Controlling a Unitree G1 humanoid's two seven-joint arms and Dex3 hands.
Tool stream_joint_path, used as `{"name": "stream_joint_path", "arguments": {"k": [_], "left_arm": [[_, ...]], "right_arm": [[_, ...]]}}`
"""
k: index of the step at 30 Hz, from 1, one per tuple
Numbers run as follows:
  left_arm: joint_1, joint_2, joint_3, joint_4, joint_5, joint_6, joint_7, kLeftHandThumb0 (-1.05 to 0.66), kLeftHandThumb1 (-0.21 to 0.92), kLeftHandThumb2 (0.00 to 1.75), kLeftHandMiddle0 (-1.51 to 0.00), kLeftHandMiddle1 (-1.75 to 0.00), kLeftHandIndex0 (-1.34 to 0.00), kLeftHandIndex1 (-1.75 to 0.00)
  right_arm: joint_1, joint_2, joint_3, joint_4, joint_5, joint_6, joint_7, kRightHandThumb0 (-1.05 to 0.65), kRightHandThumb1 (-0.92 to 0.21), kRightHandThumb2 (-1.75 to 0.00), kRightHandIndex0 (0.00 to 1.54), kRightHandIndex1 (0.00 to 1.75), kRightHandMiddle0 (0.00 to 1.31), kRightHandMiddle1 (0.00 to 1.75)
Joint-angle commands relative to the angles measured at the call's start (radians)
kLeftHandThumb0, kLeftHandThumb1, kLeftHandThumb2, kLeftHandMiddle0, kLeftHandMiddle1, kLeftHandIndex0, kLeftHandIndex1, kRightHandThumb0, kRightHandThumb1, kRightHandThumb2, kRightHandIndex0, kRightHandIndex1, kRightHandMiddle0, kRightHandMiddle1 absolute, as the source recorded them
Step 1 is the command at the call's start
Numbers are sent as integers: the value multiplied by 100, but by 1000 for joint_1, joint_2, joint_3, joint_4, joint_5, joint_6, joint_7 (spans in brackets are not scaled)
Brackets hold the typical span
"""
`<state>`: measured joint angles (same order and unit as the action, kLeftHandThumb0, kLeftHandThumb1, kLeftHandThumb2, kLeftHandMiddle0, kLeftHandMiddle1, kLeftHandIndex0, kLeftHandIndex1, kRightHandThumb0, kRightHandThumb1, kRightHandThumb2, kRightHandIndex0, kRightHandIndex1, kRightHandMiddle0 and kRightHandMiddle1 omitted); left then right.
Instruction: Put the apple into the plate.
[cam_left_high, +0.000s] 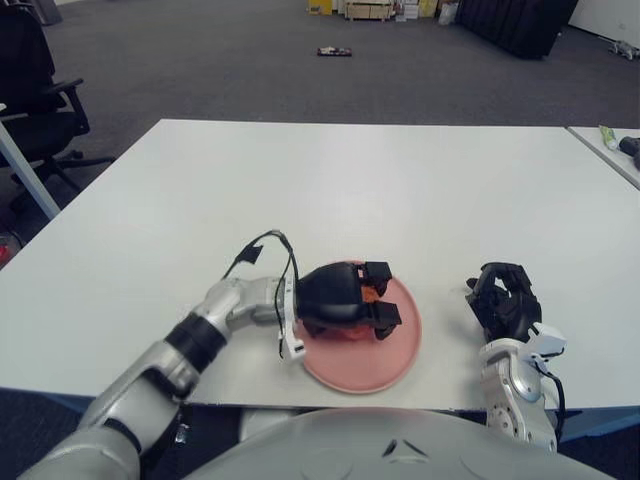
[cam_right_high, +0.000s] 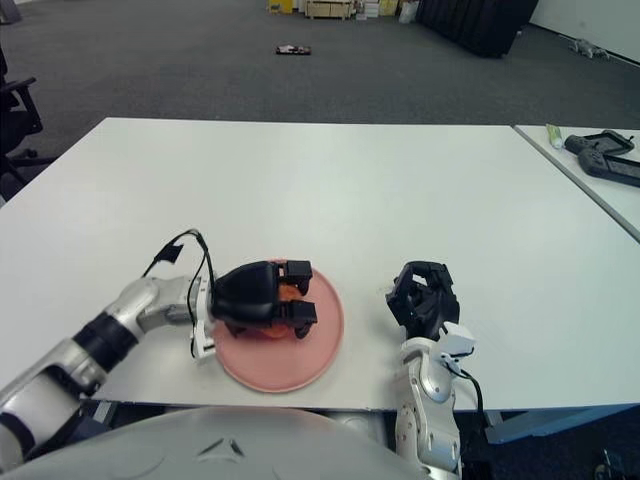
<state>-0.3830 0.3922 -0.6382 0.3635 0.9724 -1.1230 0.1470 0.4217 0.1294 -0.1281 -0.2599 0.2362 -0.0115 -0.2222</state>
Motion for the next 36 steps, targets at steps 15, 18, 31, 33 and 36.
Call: {"name": "stream_joint_path", "arguments": {"k": [15, 18, 31, 33, 36], "left_arm": [[-59, 86, -102, -82, -363, 135, -545, -104, 92, 92, 0, -3, 0, -24], [-42, 92, -93, -118, -396, 172, -588, -105, 92, 94, 0, -1, 0, -9], [10, 101, -22, -204, -489, 230, -630, -105, 92, 92, 0, 0, 0, 0], [26, 100, -1, -212, -499, 240, -620, -105, 92, 91, 0, 0, 0, 0], [51, 103, 33, -225, -517, 256, -612, -105, 92, 92, 0, 0, 0, 0]], "right_arm": [[-19, 40, -2, 5, 2, -5, -13, -40, -60, -96, 73, 175, 39, 175], [-19, 38, -2, 7, -2, -7, -15, -40, -60, -96, 73, 175, 40, 175], [-15, 31, 1, 16, -8, -25, 4, -41, -57, -100, 74, 175, 42, 175], [-15, 31, 1, 16, -7, -24, 5, -41, -57, -100, 74, 175, 42, 175], [-15, 32, -1, 17, -4, -21, 6, -41, -57, -101, 75, 175, 42, 175]]}}
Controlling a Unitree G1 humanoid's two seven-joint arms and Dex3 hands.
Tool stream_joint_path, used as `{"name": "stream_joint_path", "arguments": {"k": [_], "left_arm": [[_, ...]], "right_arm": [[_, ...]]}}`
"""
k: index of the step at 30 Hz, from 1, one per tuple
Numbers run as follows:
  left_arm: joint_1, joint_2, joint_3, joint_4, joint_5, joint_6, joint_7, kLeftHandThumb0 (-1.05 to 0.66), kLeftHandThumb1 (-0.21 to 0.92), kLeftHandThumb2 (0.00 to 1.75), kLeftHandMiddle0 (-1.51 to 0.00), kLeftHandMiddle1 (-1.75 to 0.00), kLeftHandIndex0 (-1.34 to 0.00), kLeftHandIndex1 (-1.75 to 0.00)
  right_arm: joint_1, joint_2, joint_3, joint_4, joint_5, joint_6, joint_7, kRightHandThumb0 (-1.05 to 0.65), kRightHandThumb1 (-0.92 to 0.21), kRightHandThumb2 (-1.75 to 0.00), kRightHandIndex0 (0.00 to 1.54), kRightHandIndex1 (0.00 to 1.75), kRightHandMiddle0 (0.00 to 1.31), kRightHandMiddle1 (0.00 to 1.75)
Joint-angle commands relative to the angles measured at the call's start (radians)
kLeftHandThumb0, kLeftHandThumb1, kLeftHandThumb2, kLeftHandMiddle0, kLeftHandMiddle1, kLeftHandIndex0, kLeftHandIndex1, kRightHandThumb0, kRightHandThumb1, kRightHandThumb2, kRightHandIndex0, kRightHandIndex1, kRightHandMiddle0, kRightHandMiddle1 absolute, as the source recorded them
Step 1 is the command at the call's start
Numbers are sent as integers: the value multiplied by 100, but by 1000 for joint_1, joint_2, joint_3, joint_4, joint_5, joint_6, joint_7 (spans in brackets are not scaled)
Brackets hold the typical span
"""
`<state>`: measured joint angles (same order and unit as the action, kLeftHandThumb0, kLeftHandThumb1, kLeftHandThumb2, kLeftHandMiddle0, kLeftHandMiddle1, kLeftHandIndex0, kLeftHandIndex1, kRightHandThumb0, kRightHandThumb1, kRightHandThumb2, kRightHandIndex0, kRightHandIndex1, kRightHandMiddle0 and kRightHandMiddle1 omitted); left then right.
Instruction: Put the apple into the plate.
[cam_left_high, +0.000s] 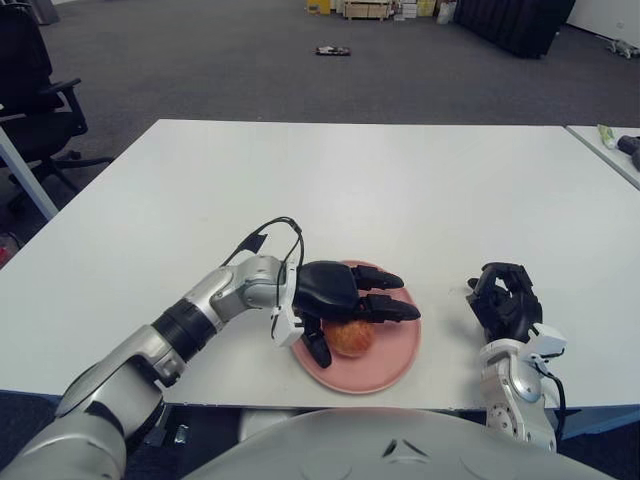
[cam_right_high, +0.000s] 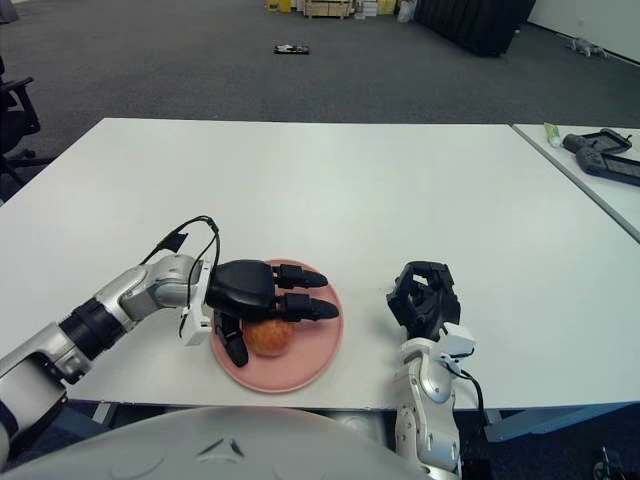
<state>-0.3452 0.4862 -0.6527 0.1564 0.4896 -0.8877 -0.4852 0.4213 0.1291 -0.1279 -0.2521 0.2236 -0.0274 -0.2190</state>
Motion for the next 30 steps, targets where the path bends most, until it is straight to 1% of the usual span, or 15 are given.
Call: {"name": "stream_joint_path", "arguments": {"k": [1, 7, 9, 11, 13, 17, 21, 23, 27, 29, 30], "left_arm": [[19, 14, 59, -23, -54, 27, 13, -105, 92, 92, 0, 0, 0, 0], [39, 43, 136, -70, -138, 90, -19, -105, 92, 93, 0, 0, 0, 0], [33, 46, 155, -73, -154, 103, -24, -105, 92, 93, 0, 0, 0, 0], [20, 43, 185, -71, -179, 133, -24, -105, 92, 91, 0, 0, 0, 0], [24, 36, 207, -74, -208, 167, -28, -105, 92, 91, 0, 0, 0, 0], [60, 35, 249, -101, -278, 229, -37, -105, 92, 93, 0, 0, 0, 0], [107, 42, 285, -116, -344, 255, -44, -105, 92, 94, 0, 0, 0, 0], [137, 44, 307, -134, -401, 278, -54, -105, 92, 95, 0, 0, 0, 0], [165, 11, 336, -130, -512, 286, -65, -105, 92, 98, 0, 0, 0, 0], [183, -20, 356, -114, -574, 275, -62, -105, 92, 99, 0, 0, 0, 0], [185, -38, 360, -106, -623, 270, -76, -105, 92, 99, 0, 0, 0, 0]], "right_arm": [[-15, 33, -2, 9, 8, -5, 1, -41, -57, -101, 75, 175, 42, 175], [-16, 36, -1, 10, 2, -14, -2, -41, -56, -101, 76, 175, 42, 175], [-15, 36, 0, 10, 3, -18, 0, -41, -56, -101, 76, 175, 42, 175], [-15, 38, 1, 10, 5, -23, 3, -41, -57, -101, 76, 175, 42, 175], [-14, 38, 2, 8, 7, -21, 2, -41, -57, -100, 77, 175, 42, 175], [-11, 33, 5, 5, 2, -9, 1, -40, -58, -99, 77, 175, 41, 175], [-7, 29, 8, 0, -2, -1, 2, -40, -59, -98, 77, 175, 40, 175], [-5, 29, 9, -4, 0, 8, 0, -40, -59, -97, 76, 175, 40, 175], [-5, 33, 7, -12, 4, 22, -8, -40, -59, -97, 76, 175, 40, 175], [-5, 34, 6, -14, 4, 24, -9, -40, -59, -97, 76, 175, 40, 175], [-5, 34, 6, -15, 4, 24, -8, -40, -59, -97, 76, 175, 40, 175]]}}
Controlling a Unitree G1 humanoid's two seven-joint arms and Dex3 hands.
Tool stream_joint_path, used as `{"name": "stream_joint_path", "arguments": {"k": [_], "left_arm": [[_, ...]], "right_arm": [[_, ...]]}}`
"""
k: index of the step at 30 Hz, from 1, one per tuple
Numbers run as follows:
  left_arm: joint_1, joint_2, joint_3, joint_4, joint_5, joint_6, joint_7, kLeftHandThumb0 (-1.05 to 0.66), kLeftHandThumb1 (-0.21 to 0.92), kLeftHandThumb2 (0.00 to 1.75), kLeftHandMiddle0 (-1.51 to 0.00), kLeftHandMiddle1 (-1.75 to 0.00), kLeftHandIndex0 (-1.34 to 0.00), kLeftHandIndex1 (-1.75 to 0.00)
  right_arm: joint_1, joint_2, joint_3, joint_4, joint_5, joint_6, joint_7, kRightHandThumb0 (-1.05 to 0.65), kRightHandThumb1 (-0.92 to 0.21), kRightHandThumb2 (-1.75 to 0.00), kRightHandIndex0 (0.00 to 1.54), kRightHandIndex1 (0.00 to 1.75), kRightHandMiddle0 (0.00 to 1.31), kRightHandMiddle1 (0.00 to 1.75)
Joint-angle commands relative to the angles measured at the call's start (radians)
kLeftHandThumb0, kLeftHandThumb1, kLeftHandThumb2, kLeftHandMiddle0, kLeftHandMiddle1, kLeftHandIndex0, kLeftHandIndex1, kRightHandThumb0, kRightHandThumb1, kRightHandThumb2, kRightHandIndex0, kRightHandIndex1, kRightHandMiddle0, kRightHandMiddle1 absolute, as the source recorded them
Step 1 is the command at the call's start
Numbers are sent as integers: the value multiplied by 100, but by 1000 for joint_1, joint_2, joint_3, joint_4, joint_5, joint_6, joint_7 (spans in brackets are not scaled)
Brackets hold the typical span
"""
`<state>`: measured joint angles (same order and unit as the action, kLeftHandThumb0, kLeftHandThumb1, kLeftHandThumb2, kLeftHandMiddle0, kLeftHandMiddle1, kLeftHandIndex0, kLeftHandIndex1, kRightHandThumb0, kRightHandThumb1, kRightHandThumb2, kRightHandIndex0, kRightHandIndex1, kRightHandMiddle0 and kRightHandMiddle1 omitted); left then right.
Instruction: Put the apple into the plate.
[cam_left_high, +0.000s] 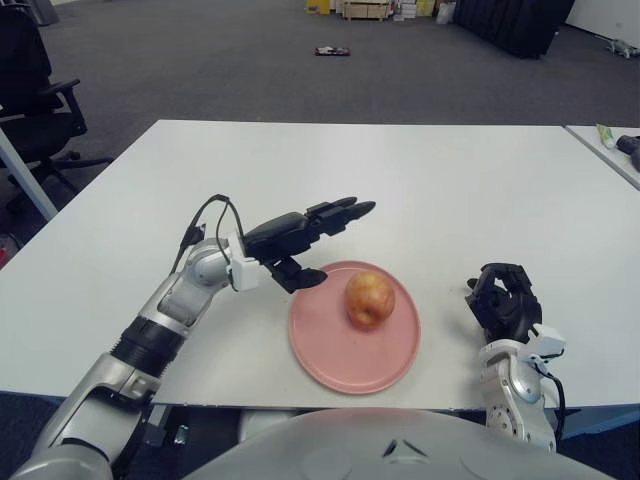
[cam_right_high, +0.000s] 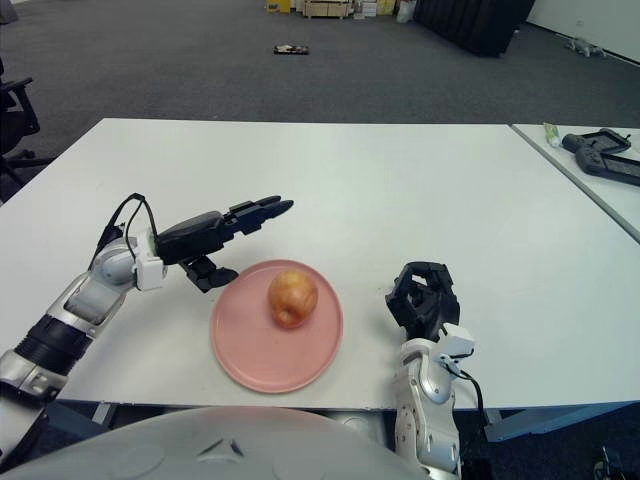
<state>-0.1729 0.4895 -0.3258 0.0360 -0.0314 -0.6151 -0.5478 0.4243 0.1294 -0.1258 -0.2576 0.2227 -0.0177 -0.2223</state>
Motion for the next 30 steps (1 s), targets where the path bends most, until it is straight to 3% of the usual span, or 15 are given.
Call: {"name": "stream_joint_path", "arguments": {"k": [1, 5, 7, 10, 13, 15, 17, 18, 19, 20, 21, 24, 25, 27, 30], "left_arm": [[14, -55, 36, 19, -136, -5, -25, -105, 92, 99, 0, 0, 0, 0], [3, -123, 59, 23, -352, 130, -100, -105, 92, 94, 0, 0, 0, 0], [36, -117, 82, -13, -387, 182, -92, -105, 92, 92, 0, 0, 0, 0], [230, -91, 164, -167, -344, 199, 8, -105, 92, 90, 0, 0, 0, 0], [256, -142, 208, -146, -375, 253, 58, -105, 92, 91, 0, 0, 0, 0], [258, -209, 235, -147, -429, 301, 117, -105, 92, 92, -1, 0, -1, 0], [263, -257, 256, -150, -459, 331, 156, -105, 92, 93, -8, -8, 0, -35], [265, -277, 264, -152, -462, 339, 174, -105, 92, 93, -9, -10, 0, -39], [268, -312, 274, -150, -451, 337, 213, -105, 92, 93, -11, -16, 0, -60], [269, -338, 282, -150, -443, 338, 242, -101, 92, 91, -11, -36, 0, -86], [275, -373, 294, -147, -417, 330, 291, -99, 92, 90, -9, -45, 0, -96], [290, -443, 325, -122, -347, 304, 389, -85, 92, 87, -25, -104, -14, -140], [292, -468, 335, -105, -325, 293, 422, -83, 92, 87, -27, -112, -16, -146], [295, -503, 349, -87, -287, 283, 472, -73, 92, 89, -32, -148, -27, -163], [301, -536, 362, -95, -244, 309, 532, -50, 74, 89, -42, -166, -33, -171]], "right_arm": [[-8, 34, 4, -9, 5, 14, -5, -40, -59, -97, 76, 175, 40, 175], [-7, 32, 4, -9, 5, 12, -1, -40, -59, -98, 76, 175, 40, 175], [-7, 32, 4, -9, 4, 11, -1, -40, -59, -98, 76, 175, 40, 175], [-7, 33, 5, -8, 6, 6, 1, -40, -59, -98, 76, 175, 40, 175], [-6, 33, 5, -7, 10, 3, 5, -40, -59, -98, 76, 175, 41, 175], [-7, 32, 4, -6, 12, 3, 8, -40, -59, -98, 76, 175, 41, 175], [-7, 32, 3, -5, 13, 4, 10, -40, -59, -98, 76, 175, 41, 175], [-7, 32, 3, -5, 14, 4, 11, -40, -59, -98, 76, 175, 41, 175], [-8, 32, 4, -6, 13, 5, 11, -40, -59, -98, 76, 175, 41, 175], [-8, 32, 4, -6, 13, 5, 11, -40, -59, -98, 76, 175, 41, 175], [-8, 31, 5, -6, 12, 6, 11, -40, -59, -98, 76, 175, 41, 175], [-10, 30, 5, -6, 11, 8, 11, -40, -59, -98, 77, 175, 40, 175], [-10, 30, 5, -6, 10, 8, 11, -40, -59, -98, 77, 175, 40, 175], [-10, 30, 5, -6, 10, 8, 11, -40, -59, -98, 77, 175, 40, 175], [-10, 28, 5, -9, 11, 12, 12, -40, -59, -98, 77, 175, 40, 175]]}}
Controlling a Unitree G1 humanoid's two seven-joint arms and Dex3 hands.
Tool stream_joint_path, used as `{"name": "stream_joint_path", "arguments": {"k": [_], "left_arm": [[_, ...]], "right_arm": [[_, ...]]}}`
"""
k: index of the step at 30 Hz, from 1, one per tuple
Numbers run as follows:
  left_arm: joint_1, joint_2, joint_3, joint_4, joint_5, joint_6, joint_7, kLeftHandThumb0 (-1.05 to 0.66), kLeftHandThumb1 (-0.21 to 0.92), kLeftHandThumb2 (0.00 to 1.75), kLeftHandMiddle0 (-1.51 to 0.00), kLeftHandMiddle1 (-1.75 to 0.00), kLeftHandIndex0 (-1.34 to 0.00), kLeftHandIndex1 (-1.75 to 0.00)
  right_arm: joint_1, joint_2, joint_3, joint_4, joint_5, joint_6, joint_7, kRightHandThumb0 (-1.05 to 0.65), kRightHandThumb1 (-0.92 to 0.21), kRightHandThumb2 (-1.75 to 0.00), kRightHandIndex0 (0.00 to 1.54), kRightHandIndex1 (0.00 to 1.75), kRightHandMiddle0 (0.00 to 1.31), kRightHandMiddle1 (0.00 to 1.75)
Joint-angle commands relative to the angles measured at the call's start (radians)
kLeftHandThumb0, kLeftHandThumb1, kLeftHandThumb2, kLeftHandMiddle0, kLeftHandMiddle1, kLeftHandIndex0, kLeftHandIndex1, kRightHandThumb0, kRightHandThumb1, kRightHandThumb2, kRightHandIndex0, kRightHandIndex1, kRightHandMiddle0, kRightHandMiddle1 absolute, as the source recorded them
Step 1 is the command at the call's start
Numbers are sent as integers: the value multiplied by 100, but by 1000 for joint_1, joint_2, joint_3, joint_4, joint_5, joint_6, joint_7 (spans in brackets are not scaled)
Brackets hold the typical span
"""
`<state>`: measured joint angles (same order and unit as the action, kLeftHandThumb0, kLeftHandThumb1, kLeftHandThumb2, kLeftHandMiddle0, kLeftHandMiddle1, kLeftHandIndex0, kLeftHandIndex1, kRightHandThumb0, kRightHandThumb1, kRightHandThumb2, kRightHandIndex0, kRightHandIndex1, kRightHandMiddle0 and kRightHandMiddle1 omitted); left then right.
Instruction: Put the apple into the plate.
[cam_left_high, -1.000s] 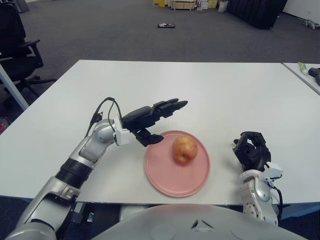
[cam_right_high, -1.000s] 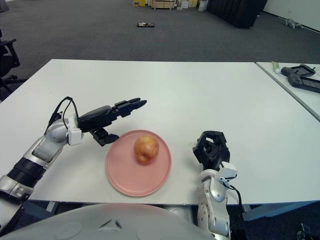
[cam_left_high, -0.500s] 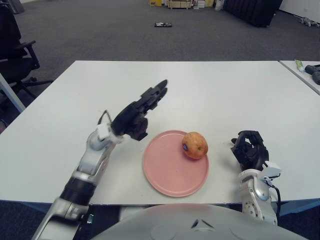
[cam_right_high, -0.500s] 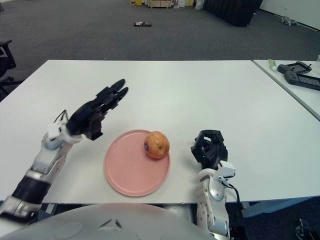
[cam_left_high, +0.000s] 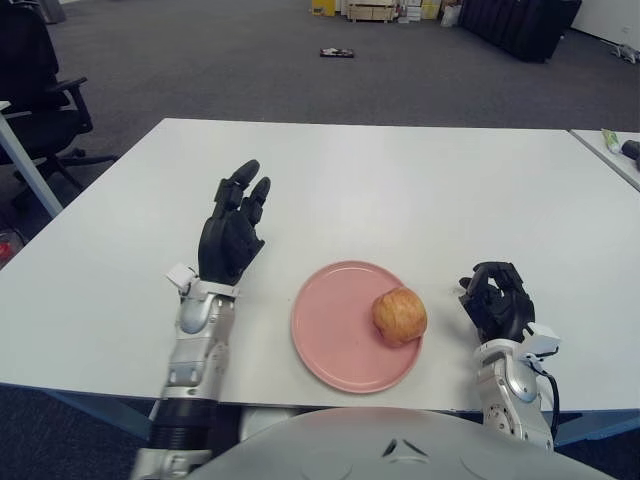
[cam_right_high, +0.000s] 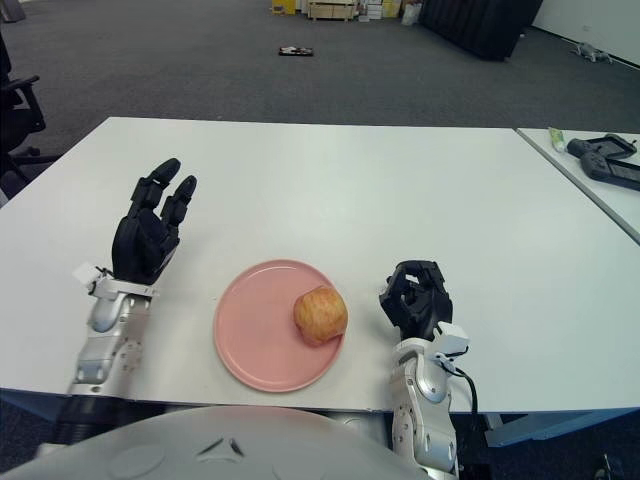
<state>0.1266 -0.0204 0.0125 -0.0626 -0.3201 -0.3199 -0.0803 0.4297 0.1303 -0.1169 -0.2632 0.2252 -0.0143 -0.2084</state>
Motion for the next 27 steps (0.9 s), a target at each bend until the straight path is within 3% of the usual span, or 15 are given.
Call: {"name": "stream_joint_path", "arguments": {"k": [1, 13, 27], "left_arm": [[6, -33, 29, -2, 54, 34, 84, -48, 73, 89, -44, -168, -33, -172], [37, -69, 49, -6, 67, 101, 103, -38, 70, 83, -66, -175, -32, -175], [56, -51, 54, 40, 101, 109, 85, -38, 71, 82, -73, -175, -32, -175]], "right_arm": [[-16, 27, -4, -4, 8, 11, -2, -40, -59, -98, 77, 175, 40, 175], [-20, 25, -4, -6, 5, 21, 0, -40, -60, -97, 77, 175, 40, 175], [-25, 32, -7, -11, 13, 40, -7, -40, -61, -96, 77, 175, 39, 175]]}}
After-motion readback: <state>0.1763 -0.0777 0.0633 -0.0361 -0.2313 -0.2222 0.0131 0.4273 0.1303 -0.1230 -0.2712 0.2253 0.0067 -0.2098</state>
